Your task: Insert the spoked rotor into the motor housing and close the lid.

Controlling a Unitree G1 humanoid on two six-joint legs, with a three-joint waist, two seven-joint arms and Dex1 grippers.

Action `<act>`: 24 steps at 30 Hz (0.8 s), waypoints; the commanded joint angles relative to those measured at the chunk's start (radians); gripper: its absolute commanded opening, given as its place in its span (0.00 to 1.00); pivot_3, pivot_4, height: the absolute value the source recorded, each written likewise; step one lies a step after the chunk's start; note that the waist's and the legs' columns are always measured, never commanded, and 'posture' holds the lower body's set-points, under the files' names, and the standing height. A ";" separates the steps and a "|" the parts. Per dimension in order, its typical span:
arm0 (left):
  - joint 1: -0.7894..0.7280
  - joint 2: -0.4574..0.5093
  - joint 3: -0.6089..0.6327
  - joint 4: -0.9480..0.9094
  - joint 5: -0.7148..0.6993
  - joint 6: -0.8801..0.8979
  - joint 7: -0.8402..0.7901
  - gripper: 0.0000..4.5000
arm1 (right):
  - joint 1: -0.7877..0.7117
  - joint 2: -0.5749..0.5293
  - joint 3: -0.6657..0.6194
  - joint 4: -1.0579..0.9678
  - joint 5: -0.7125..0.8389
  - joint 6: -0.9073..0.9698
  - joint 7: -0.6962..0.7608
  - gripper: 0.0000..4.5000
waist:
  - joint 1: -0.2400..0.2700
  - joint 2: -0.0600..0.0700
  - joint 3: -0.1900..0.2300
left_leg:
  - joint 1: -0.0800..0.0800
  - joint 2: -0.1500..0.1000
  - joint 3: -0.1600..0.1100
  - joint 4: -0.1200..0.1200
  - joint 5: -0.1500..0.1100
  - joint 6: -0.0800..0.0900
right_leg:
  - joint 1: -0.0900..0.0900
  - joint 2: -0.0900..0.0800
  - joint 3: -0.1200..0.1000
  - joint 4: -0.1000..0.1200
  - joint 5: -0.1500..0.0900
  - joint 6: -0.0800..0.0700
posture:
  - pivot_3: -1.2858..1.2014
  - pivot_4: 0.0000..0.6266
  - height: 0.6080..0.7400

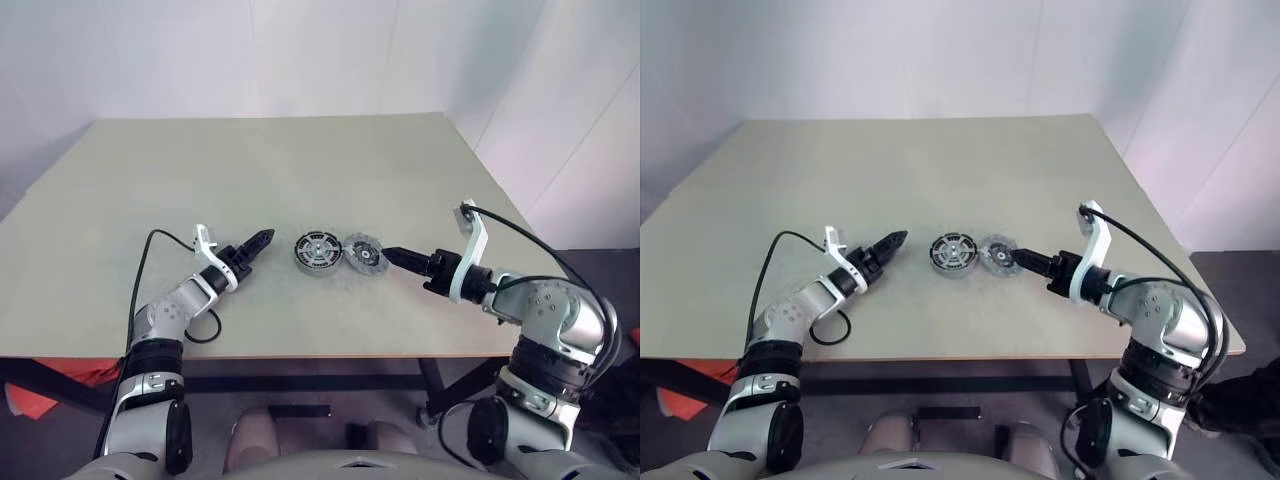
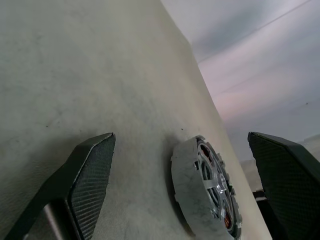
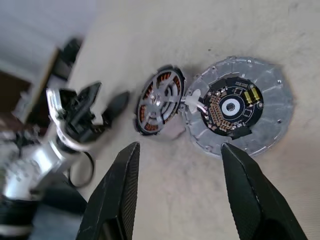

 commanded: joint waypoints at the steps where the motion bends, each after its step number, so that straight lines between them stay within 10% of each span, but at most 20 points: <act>1: -0.027 0.010 -0.010 0.020 0.029 0.012 -0.017 1.00 | 0.025 0.069 -0.061 0.000 0.130 0.005 -0.183 0.64 | -0.001 0.000 0.000 | 0.000 0.000 0.000 0.000 0.000 0.000 | 0.000 0.000 0.000 -0.001 0.000 0.000 | 0.52 0.00 1.00; 12: -0.027 0.045 0.018 0.002 0.048 0.040 -0.032 1.00 | -0.040 0.204 -0.174 0.131 0.342 0.005 -0.558 0.64 | -0.004 0.003 -0.002 | -0.002 -0.005 -0.001 -0.017 0.004 -0.006 | -0.003 -0.002 0.000 -0.011 0.002 0.003 | 0.52 0.00 1.00; 24: 0.017 0.057 0.043 -0.084 0.037 0.064 0.003 1.00 | -0.157 0.215 -0.173 0.373 0.280 -0.189 -0.580 0.64 | -0.012 0.002 -0.003 | -0.004 -0.003 -0.001 -0.017 0.006 -0.009 | -0.004 0.000 -0.001 -0.010 0.002 0.003 | 0.52 0.00 1.00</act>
